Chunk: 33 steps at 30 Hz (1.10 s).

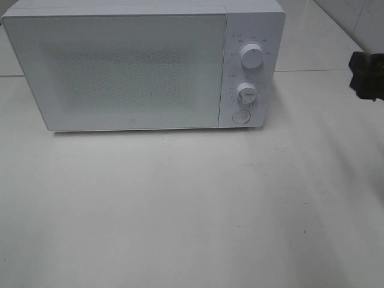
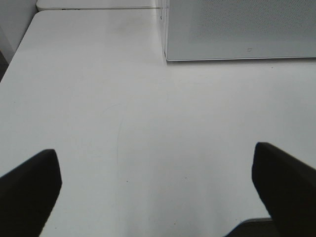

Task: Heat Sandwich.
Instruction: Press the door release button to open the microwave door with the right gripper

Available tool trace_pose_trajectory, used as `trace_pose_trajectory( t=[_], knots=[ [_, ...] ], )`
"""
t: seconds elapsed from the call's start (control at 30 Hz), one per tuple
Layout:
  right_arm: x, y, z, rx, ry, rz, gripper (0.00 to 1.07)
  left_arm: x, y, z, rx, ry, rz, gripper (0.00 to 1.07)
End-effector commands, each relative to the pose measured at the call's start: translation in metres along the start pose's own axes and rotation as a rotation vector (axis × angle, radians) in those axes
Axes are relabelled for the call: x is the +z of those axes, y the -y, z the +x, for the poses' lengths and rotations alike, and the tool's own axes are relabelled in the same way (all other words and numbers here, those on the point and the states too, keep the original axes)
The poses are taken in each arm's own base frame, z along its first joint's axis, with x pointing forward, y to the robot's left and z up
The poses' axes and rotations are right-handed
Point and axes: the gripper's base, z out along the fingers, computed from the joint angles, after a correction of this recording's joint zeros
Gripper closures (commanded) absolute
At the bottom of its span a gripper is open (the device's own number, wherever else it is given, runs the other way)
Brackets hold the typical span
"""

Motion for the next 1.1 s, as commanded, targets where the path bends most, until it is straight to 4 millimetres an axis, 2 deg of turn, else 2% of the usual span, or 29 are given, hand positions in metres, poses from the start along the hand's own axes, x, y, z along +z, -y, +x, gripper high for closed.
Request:
trace_pose_trajectory(
  t=[0.03, 0.27, 0.53, 0.7, 0.93, 1.1],
  knots=[
    [0.003, -0.008, 0.004, -0.032, 0.021, -0.002, 0.31, -0.002, 0.001, 0.001, -0.005, 0.019, 0.004, 0.09],
    [0.012, -0.041, 0.027, -0.056, 0.006, -0.032, 0.31, -0.002, 0.001, 0.001, -0.005, 0.019, 0.004, 0.09],
    [0.012, -0.068, 0.047, -0.047, -0.018, -0.035, 0.31, -0.002, 0.001, 0.001, -0.005, 0.019, 0.004, 0.09],
    [0.016, -0.092, 0.062, -0.059, -0.064, -0.064, 0.31, -0.002, 0.001, 0.001, -0.005, 0.019, 0.004, 0.09],
    [0.018, -0.108, 0.075, -0.055, -0.11, -0.052, 0.31, -0.002, 0.001, 0.001, -0.005, 0.019, 0.004, 0.09],
    [0.017, -0.112, 0.077, -0.054, -0.115, -0.059, 0.31, -0.002, 0.001, 0.001, -0.005, 0.019, 0.004, 0.09]
  ],
)
